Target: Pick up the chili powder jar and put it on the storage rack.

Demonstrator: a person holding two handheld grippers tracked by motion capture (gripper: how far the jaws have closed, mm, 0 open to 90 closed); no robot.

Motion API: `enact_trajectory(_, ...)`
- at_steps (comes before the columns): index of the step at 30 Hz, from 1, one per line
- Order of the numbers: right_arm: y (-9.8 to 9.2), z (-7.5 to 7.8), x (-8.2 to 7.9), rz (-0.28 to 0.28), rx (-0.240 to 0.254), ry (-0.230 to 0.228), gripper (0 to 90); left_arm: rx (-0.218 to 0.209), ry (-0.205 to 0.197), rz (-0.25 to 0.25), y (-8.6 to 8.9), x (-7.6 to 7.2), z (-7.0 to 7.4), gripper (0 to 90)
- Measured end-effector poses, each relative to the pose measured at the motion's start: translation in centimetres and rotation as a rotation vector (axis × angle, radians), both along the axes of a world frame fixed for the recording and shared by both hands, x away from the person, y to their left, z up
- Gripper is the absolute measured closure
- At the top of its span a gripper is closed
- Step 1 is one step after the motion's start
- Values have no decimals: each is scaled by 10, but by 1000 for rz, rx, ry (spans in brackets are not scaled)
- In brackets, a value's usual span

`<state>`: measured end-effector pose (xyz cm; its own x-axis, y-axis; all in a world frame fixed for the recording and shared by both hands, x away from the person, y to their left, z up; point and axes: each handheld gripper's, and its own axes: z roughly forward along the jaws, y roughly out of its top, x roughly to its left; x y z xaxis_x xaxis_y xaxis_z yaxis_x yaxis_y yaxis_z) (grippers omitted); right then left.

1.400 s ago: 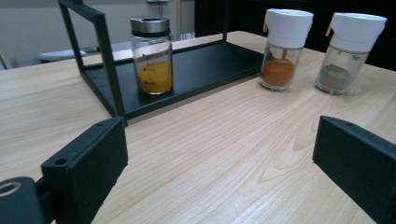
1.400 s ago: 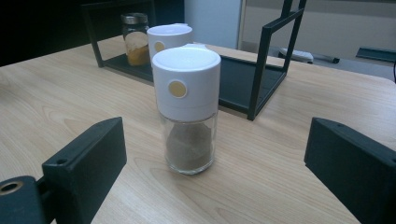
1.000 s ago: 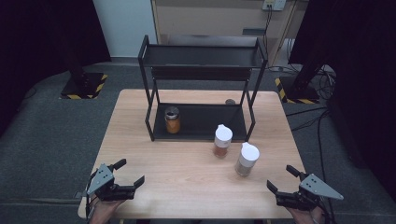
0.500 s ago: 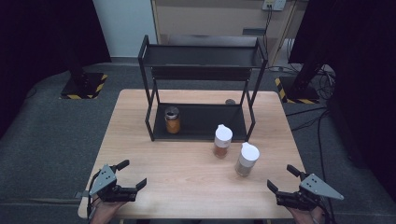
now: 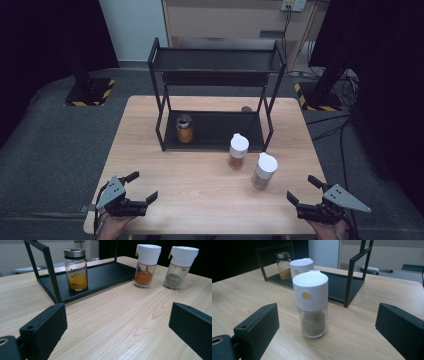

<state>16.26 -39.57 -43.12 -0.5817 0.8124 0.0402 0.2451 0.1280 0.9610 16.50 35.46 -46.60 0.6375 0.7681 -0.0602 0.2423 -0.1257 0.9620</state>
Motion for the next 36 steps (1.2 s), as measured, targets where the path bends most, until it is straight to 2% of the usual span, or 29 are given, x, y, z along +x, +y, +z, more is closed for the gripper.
enact_trajectory(11, 12, 18, 15, 26, 3, 9, 51, -5, 10, 3, 0, 1, 0, 0)
enact_trajectory(17, 21, 30, 27, 45, -14, 8, 50, -6, 14, 1, 0, 1, 0, 0)
enact_trajectory(36, 61, 62, 69, 115, -42, 37, 50, -6, 16, -2, 0, 2, 0, 0)
